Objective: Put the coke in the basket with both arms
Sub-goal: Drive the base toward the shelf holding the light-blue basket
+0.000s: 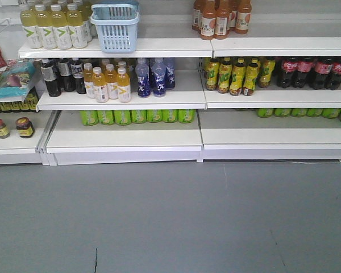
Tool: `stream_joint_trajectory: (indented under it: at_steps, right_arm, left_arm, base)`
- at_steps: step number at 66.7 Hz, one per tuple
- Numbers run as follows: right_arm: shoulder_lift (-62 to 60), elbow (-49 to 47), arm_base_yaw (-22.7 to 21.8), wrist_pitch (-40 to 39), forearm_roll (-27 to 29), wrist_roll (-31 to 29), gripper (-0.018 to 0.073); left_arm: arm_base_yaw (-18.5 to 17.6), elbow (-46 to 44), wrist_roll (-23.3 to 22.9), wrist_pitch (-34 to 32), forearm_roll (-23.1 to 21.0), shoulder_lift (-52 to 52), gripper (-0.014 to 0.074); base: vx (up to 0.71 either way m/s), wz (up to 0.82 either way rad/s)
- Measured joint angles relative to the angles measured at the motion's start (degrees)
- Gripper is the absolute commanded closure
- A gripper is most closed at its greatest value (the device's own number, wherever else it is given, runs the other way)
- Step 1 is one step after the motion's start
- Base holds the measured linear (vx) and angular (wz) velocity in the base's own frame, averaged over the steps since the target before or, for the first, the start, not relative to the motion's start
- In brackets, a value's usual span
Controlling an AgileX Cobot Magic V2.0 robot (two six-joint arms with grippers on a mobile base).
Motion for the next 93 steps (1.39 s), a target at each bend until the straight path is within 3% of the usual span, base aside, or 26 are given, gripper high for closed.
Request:
stream_joint_trajectory:
  at_steps: [93]
  right_arm:
    - [0.00, 0.00, 0.00, 0.22, 0.00, 0.00, 0.0564]
  left_arm:
    - [0.00, 0.00, 0.00, 0.00, 0.00, 0.00, 0.0603]
  base:
    - [0.02, 0.01]
